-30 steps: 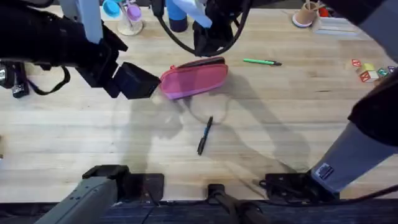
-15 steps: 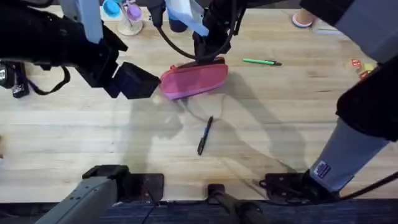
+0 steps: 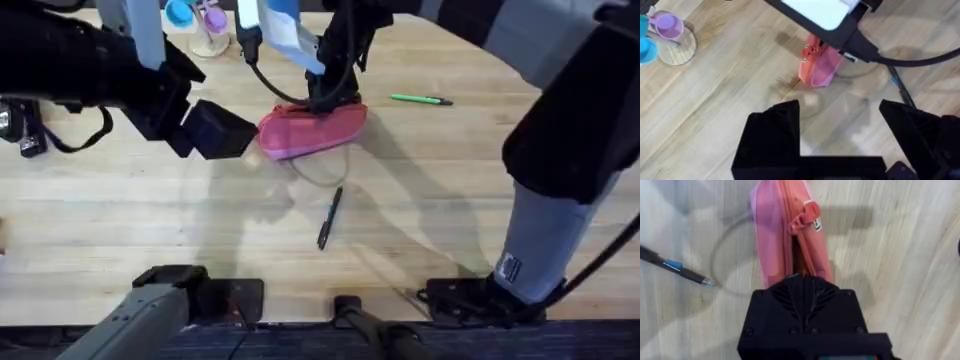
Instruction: Unzip the bag, pick up the pens from the table one at a time and place them inside, then zip the bag closed.
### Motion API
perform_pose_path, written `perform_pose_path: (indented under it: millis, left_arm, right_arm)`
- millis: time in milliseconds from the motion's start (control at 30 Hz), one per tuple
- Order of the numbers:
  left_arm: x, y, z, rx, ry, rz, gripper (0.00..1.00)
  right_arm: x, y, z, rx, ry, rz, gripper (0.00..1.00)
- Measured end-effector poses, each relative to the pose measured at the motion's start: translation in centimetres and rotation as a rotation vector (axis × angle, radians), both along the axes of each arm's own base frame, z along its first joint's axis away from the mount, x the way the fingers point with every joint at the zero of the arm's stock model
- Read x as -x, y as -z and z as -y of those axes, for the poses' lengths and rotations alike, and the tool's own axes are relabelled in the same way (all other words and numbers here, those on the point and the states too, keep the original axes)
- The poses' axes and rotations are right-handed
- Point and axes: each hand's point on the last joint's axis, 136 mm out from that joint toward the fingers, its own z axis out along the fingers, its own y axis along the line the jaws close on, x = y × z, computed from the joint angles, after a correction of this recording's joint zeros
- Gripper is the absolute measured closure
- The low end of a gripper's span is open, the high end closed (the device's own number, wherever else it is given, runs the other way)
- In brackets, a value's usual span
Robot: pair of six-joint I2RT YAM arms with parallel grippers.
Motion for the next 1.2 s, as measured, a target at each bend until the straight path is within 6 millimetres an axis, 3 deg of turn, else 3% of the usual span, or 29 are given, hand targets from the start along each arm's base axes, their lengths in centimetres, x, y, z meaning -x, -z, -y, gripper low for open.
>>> perform_pose_path:
  millis: [200,500,533,733,767,1200]
  left_arm:
    - [0.0,0.0,0.01,0.0,0.0,0.0,0.007]
    - [0.0,0.0,0.0,0.0,0.0,0.0,0.007]
    - [0.0,0.0,0.0,0.0,0.0,0.0,0.008]
    - [0.0,0.0,0.0,0.0,0.0,0.0,0.007]
    - [0.0,0.0,0.01,0.0,0.0,0.0,0.007]
    - [0.0,0.0,0.0,0.0,0.0,0.0,0.007]
  right_arm:
    - [-0.25,1.04,-0.19,0.005,0.0,-0.01,0.971]
    - [-0.3,1.07,-0.27,0.002,0.0,-0.009,0.968]
    - [-0.29,1.09,-0.27,0.002,0.002,-0.011,0.916]
    - [-0.27,1.09,-0.26,0.002,-0.001,-0.011,0.077]
    - [-0.28,1.09,-0.25,0.003,-0.004,-0.009,0.023]
    - [0.08,1.16,-0.03,0.012,-0.004,-0.024,0.004]
